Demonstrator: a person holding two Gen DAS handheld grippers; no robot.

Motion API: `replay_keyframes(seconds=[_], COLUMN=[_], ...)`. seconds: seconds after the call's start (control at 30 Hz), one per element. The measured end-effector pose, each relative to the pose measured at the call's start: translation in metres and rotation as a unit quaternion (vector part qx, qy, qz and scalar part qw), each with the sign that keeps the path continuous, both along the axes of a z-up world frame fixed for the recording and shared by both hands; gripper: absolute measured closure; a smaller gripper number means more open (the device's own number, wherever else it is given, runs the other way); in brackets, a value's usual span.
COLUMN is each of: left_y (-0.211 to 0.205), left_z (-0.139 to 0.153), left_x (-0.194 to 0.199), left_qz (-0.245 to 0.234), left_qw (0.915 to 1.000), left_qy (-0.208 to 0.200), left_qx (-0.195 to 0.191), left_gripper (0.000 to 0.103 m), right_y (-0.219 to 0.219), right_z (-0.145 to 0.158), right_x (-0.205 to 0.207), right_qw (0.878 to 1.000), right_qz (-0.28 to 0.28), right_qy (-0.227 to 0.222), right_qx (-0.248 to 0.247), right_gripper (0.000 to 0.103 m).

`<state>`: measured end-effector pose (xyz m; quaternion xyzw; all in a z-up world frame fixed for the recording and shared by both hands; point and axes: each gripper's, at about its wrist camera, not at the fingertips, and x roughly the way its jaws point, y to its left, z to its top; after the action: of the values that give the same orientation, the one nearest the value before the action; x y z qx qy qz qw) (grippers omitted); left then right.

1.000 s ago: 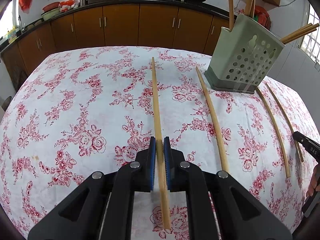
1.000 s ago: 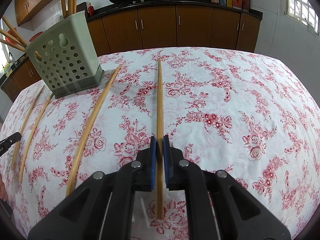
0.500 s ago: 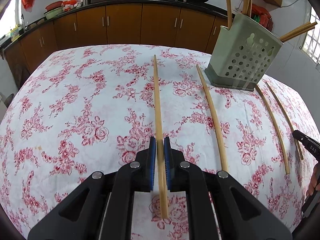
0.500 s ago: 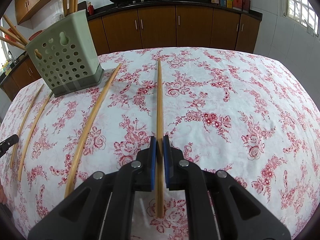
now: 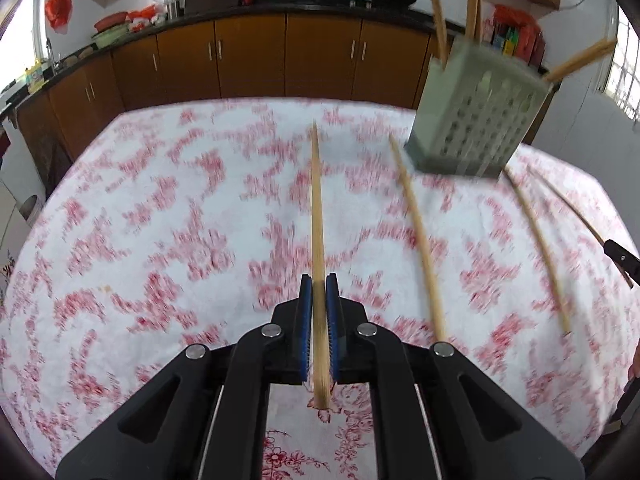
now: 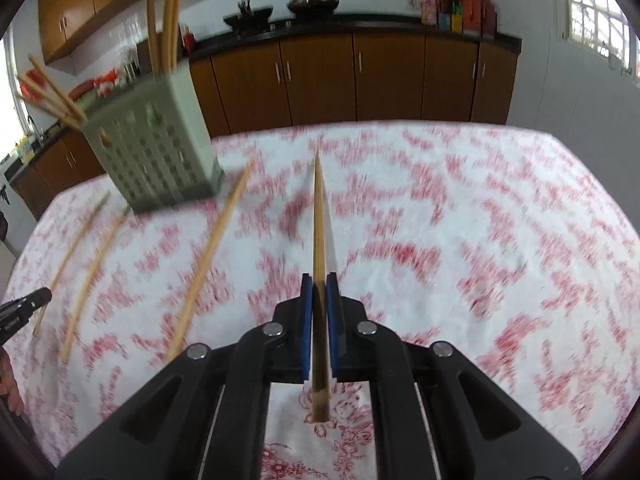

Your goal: Organize utensils

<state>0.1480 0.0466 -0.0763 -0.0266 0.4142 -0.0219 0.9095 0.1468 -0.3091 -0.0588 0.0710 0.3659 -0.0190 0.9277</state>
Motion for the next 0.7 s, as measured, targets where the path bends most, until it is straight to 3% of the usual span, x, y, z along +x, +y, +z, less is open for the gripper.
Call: replay_keyframes(seconds=[0.4, 0.7], left_y=[0.005, -0.001], left_z=[0.104, 0.137], left_x=[-0.009, -0.01], left_qz=[-0.003, -0.008], left_qw=[0.9898, 0.9823], left_qy=[-0.131, -0.179], left_qx=[-0.054, -0.056], left_gripper=[0.096, 0.096], right_y=[-0.015, -0.01], right_z=[0.087, 0.101], right_x=[-0.01, -0.009], right_qw=[0.992, 0.989], right_qz=[-0.014, -0.011], right_qy=[-0.124, -0.144], right_qx=[0.013, 0.011], right_gripper=[0.095, 0.095])
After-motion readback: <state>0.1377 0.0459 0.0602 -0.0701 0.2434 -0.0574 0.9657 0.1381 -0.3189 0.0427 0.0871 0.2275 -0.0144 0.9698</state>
